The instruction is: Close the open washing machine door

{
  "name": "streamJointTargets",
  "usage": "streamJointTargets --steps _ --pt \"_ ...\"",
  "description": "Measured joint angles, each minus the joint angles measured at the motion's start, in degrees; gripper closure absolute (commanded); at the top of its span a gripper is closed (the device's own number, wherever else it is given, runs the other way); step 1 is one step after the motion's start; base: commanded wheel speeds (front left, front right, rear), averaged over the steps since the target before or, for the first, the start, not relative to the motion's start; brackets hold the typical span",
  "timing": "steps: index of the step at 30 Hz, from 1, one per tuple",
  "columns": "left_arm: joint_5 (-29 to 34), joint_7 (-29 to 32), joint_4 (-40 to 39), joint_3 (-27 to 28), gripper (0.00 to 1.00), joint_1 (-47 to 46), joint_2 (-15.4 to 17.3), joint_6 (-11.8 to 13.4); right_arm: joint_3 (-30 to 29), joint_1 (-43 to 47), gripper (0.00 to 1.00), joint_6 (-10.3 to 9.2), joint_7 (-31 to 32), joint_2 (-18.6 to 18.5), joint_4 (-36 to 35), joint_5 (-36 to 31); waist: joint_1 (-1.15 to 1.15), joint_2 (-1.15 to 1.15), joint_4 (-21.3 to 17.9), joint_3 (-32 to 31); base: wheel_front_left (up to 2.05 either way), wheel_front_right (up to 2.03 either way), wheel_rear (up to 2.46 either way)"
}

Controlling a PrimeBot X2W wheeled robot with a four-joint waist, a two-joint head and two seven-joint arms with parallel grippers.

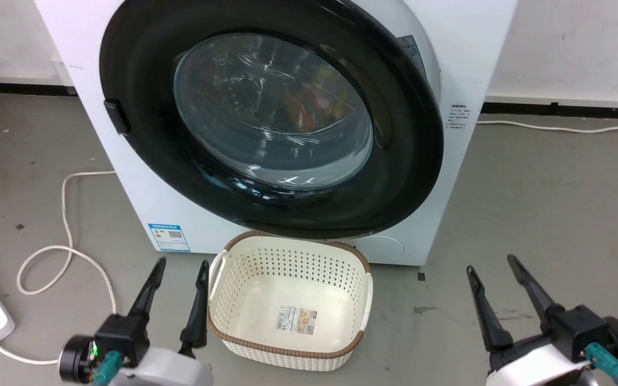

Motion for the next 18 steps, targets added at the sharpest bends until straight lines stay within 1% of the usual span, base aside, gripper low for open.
streamJointTargets --steps 5,8,9,10,11,15,18 --pt "2.7 0.0 0.3 0.5 0.0 2.0 -1.5 0.0 0.3 1.0 0.0 0.0 0.0 0.0 0.5 0.2 0.0 0.0 0.8 -0.1 0.0 0.0 0.0" --pt "4.2 0.0 0.3 0.4 0.0 2.1 -1.9 0.0 0.9 1.0 0.0 0.0 0.0 0.0 0.9 0.5 0.0 0.0 1.5 0.1 0.0 0.0 0.0" --pt "4.7 0.0 0.3 0.4 0.0 2.1 -2.0 0.1 1.1 1.0 0.31 0.0 0.0 0.0 1.2 0.7 0.0 0.0 1.7 0.2 0.0 0.0 0.0" --pt "5.0 0.0 0.3 0.5 0.0 2.1 -2.1 0.1 1.2 1.0 0.69 0.0 0.0 0.0 1.2 0.9 0.0 0.0 2.0 0.4 0.0 0.0 0.0" --pt "5.3 0.0 0.3 0.5 0.0 2.1 -2.3 0.1 1.5 1.0 1.0 0.0 0.0 -0.2 1.2 1.0 0.0 0.0 2.2 0.6 0.0 0.0 0.0" --pt "5.4 0.0 0.4 0.4 0.0 1.8 -3.2 0.1 3.9 -0.2 1.0 0.0 0.0 -2.5 1.3 1.0 0.01 0.0 3.3 2.7 0.0 0.0 0.0" --pt "5.7 0.0 0.3 0.0 0.0 0.4 -3.6 0.3 7.2 -4.0 1.0 0.0 0.0 -5.8 1.5 2.2 0.01 0.0 4.4 5.0 0.0 0.0 0.0"
